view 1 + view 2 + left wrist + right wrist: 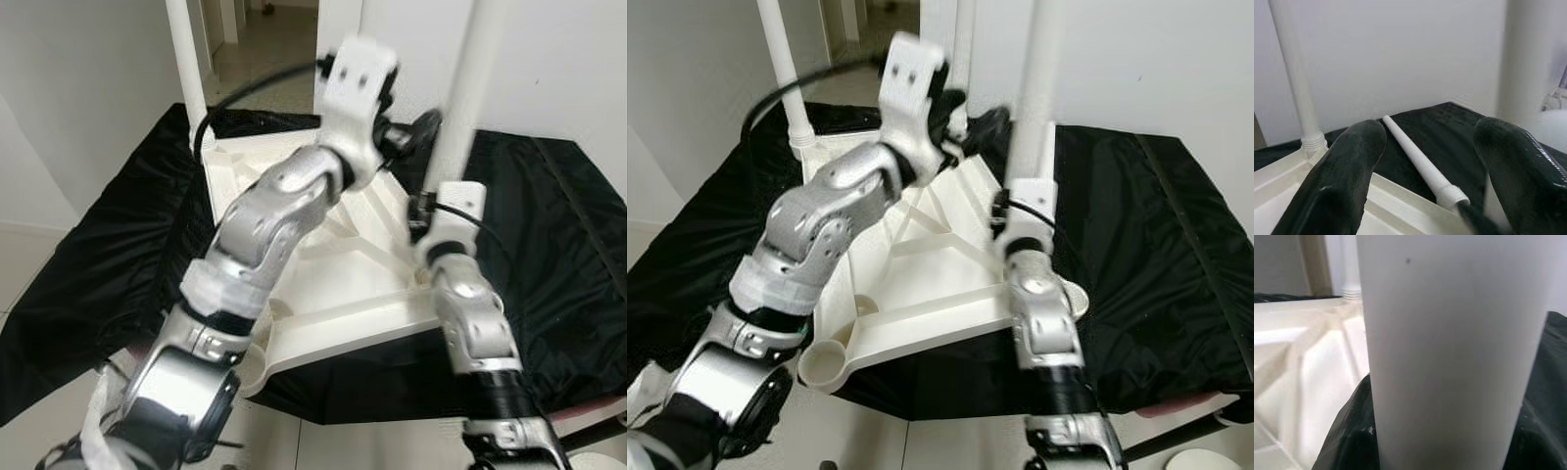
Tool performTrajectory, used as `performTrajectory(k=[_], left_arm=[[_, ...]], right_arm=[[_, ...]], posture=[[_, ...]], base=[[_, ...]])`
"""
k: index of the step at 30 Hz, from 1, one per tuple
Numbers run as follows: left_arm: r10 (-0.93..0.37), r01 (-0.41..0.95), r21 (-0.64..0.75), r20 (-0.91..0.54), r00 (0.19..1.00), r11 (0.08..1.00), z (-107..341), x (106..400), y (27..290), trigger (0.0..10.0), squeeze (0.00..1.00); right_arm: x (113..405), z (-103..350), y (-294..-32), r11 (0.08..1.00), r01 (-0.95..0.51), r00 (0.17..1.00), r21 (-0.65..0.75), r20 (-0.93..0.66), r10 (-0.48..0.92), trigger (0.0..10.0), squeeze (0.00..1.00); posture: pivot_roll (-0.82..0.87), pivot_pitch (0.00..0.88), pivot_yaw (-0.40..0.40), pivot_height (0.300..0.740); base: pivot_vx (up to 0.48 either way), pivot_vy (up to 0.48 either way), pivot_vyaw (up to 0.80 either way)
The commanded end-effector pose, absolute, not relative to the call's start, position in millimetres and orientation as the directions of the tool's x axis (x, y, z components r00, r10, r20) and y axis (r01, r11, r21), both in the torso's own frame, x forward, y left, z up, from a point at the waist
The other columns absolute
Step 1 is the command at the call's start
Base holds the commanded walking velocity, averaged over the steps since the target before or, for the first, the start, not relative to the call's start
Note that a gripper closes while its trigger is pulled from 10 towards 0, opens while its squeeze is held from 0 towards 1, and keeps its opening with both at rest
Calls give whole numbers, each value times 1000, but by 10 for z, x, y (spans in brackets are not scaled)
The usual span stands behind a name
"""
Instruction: Building children table
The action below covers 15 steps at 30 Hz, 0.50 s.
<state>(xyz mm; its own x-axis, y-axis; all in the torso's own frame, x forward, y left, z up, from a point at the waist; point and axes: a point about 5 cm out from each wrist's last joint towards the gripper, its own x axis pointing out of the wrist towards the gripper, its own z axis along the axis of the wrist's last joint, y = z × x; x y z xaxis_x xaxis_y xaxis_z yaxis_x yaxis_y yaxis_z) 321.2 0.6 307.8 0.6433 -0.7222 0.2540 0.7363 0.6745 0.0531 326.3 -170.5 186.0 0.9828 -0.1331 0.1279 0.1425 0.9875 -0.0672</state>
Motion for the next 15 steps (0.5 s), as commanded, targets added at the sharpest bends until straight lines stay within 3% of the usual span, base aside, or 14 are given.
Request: performTrajectory(k=[1, 7, 15], left_arm=[[-756, 764, 101, 278, 593, 637, 3120, 3142, -27, 10000, 0], [-766, 758, 157, 261, 587, 634, 2934, 3088, 56, 10000, 0], [-799, 783, 177, 229, 556, 596, 2712, 2993, 98, 10000, 0]], right_arm=[[3239, 1927, -1701, 988, 138, 977, -67, 174, -125, 10000, 0], [3145, 1805, -1915, 972, 196, 970, -131, 170, -173, 10000, 0], [3015, 1742, -2003, 975, 157, 973, -157, 195, -125, 10000, 0]], posture=[[3, 0, 0, 740], [-5, 0, 7, 740], [-5, 4, 13, 740]], base=[[0, 0, 0], [0, 0, 0], [0, 0, 0]])
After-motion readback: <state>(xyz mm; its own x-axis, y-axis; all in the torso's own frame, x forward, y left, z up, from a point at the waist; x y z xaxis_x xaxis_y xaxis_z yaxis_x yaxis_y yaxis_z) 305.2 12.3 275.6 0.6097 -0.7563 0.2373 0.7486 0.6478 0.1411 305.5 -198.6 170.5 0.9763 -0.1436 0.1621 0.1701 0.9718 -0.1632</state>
